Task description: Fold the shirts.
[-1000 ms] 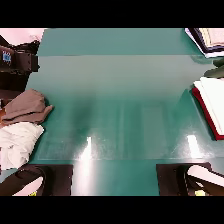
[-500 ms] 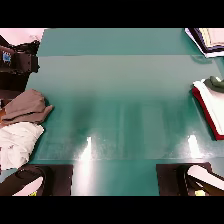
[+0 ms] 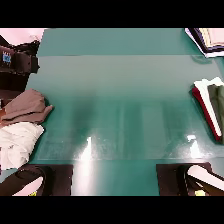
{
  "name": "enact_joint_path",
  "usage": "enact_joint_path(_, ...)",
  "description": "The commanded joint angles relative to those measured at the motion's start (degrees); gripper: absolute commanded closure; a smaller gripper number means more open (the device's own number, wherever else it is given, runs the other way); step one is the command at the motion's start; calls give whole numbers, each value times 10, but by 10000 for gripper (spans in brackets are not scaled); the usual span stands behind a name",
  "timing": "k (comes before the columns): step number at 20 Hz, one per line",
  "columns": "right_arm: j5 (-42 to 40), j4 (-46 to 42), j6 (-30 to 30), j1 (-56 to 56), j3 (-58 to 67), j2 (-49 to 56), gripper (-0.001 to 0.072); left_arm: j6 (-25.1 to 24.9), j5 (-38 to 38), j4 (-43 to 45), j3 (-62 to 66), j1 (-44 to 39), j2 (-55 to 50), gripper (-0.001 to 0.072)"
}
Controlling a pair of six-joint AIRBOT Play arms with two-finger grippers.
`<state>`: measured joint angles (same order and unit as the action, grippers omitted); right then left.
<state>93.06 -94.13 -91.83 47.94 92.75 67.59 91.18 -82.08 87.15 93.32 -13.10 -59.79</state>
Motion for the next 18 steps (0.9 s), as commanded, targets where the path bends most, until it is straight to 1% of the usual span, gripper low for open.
enact_joint_path(1, 16, -13, -3, -2, 0, -1, 95, -1, 0, 0, 0, 0, 0, 680)
enact_joint_path(4, 16, 30, -3, -28, 0, -4, 98, -1, 8, 0, 0, 0, 0, 680)
enact_joint_path(5, 15, 58, -3, -43, 0, -7, 144, -1, 9, 0, 0, 0, 0, 680)
enact_joint_path(6, 16, 91, -3, -63, 0, -9, 285, -1, 11, 0, 0, 0, 0, 679)
enact_joint_path(7, 16, 122, -3, -82, 0, -12, 495, -1, 14, 0, 0, 0, 0, 679)
enact_joint_path(8, 15, 150, -3, -106, 0, -16, 690, -1, 20, 0, 0, 0, 0, 680)
enact_joint_path(10, 12, 172, -2, -163, 0, -25, 691, -1, 29, 0, 0, 0, 0, 679)
enact_joint_path(14, -6, 159, -2, -279, 0, -41, 691, -1, 37, 0, 0, 0, 0, 680)
enact_joint_path(18, -7, 161, -2, -345, 0, -42, 692, -1, 37, 0, 0, 0, 0, 680)
